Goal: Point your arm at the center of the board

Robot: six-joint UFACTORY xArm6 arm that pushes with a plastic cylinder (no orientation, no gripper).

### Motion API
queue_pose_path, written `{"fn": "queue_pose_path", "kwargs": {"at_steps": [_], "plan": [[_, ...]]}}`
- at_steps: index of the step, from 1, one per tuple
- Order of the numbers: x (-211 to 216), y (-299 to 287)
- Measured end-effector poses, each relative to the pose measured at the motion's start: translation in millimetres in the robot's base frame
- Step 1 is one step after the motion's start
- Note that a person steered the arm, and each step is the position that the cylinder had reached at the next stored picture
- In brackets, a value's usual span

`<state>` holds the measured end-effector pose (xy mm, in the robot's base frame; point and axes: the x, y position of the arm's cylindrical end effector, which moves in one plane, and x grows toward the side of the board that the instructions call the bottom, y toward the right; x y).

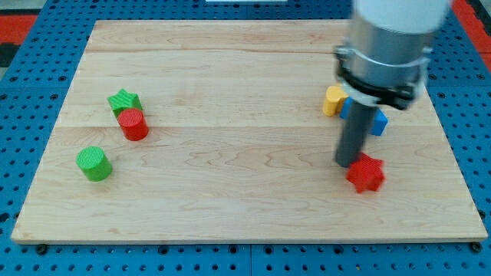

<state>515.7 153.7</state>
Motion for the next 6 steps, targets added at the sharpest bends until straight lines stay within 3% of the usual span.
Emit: {"fn": "queue_pose_path", "kwargs": {"at_steps": [1, 3, 4, 5, 6], "plan": [[0, 2], [-68, -126], [-83, -137], [-121, -219], [-168, -240]]}}
